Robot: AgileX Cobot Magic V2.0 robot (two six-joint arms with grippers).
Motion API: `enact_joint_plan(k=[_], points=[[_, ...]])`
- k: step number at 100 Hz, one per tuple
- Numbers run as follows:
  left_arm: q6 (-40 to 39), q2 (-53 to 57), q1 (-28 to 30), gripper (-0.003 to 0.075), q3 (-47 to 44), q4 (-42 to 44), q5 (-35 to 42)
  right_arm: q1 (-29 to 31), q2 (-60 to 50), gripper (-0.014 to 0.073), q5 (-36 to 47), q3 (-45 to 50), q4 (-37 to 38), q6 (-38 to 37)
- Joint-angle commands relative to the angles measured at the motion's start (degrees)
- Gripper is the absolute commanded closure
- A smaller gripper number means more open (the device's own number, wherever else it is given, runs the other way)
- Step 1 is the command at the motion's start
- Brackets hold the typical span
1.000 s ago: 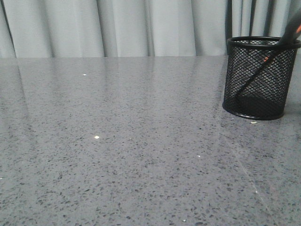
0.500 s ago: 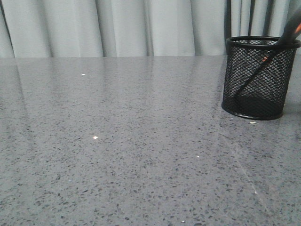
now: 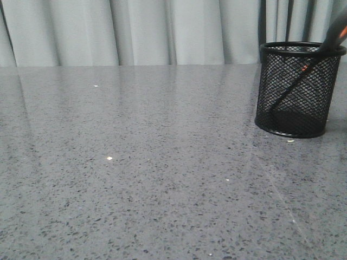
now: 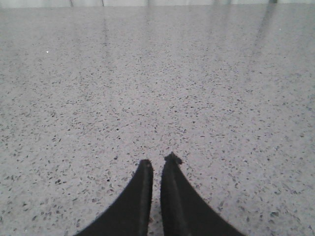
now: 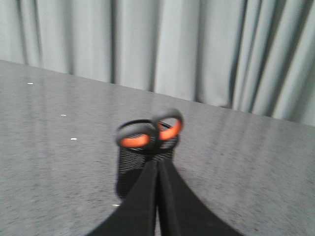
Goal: Put scissors into bucket
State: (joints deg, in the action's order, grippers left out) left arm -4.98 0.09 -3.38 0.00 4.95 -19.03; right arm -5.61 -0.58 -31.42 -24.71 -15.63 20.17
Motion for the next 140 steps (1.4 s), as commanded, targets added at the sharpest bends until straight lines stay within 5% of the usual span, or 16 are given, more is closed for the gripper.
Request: enact_joint_plan(k=[1,33,68,140], points=[[-0.5,1.6,0.1,0.0699,-2.3,-0.8,2.7,2.9,0.7,0.0638,11.0,2.6,4.3,-6.2],[-0.5,1.6,0.1,0.0698,-2.3,-0.8,2.7,16.3,-1.3,0.0638,28.9,23.6,9.3,-8.0],[-0.5,1.6,0.1,0.0698,-2.3,-0.8,2.7,16.3,-1.3,0.0638,14.3,25.8,12.3,-13.3],[-0.5,1.6,0.1,0.0699,-2.3,-0.8,2.7,16.3,-1.3,0.0638,15.5,25.8,12.0,-13.2]])
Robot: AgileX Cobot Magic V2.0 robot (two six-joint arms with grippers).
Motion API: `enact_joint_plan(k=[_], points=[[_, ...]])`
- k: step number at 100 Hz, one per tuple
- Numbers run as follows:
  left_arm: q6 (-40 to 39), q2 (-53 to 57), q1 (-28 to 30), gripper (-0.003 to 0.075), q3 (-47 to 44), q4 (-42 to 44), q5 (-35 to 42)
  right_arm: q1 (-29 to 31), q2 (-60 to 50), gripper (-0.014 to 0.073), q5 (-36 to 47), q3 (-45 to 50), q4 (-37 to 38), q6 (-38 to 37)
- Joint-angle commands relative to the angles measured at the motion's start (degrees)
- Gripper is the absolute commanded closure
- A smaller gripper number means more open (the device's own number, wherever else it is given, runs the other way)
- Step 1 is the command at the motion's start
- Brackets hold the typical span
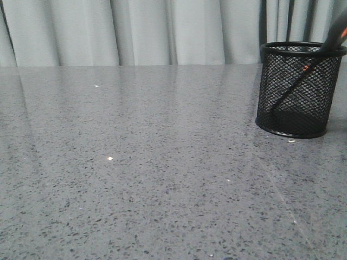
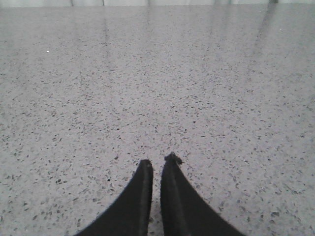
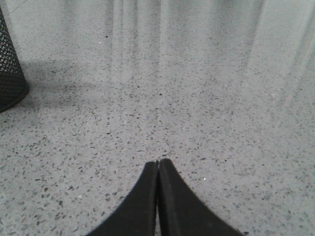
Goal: Put scissors into bucket
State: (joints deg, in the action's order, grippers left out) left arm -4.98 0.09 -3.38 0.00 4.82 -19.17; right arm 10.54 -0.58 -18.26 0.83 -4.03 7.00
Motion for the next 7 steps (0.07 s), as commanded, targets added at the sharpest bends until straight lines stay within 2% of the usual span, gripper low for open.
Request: enact_joint_plan(k=[1,7], points=[[-0.5,1.6,0.1,0.0699,-2.3,-0.6,2.9,0.2,-1.3,0.0638,2.4,0.3,0.4,0.0],[-0.5,1.6,0.1,0.0698,-2.3,-0.6,2.9,0.2,-1.3,0.0638,2.4,0.3,0.4,0.0]])
